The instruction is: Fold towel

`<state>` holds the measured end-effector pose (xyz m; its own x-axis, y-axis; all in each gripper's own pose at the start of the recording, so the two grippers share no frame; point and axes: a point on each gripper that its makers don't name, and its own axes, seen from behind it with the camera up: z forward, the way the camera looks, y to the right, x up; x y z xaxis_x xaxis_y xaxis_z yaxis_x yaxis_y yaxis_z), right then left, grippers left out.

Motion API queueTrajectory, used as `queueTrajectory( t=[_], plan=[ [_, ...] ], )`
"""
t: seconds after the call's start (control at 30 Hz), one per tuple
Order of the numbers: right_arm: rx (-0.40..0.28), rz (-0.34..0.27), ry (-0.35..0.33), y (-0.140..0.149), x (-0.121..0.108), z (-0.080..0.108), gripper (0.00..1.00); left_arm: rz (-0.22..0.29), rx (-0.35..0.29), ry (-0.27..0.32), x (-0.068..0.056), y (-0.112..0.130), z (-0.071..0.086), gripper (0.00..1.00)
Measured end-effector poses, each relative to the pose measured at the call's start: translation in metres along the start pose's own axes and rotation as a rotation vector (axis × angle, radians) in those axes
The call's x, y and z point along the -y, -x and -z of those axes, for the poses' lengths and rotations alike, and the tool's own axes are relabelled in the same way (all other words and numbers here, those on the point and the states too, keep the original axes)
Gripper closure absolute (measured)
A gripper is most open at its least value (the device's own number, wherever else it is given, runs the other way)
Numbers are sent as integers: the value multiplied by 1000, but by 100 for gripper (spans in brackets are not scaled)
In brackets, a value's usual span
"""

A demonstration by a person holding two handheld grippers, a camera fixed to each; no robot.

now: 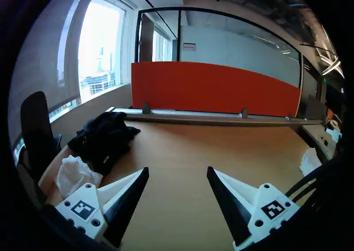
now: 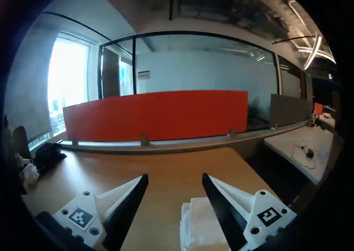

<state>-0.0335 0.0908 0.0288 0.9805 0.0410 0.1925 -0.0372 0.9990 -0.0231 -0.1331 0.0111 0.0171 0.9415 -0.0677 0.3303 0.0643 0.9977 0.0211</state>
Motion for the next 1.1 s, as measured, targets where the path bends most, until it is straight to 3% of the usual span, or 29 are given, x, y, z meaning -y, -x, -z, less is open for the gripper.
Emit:
queueTrajectory(
  t=[0.27,0.57,1.1],
  plan=[
    [-72,10,-51,-26,39,8,4,-11,-88,-9,0,-27,1,2],
    [-102,31,-72,-40,77,10,4,7,-151,9,-5,-45,5,3],
    [-120,39,-52,-49,97,15,4,-2,-231,42,-9,-62,14,2]
  ],
)
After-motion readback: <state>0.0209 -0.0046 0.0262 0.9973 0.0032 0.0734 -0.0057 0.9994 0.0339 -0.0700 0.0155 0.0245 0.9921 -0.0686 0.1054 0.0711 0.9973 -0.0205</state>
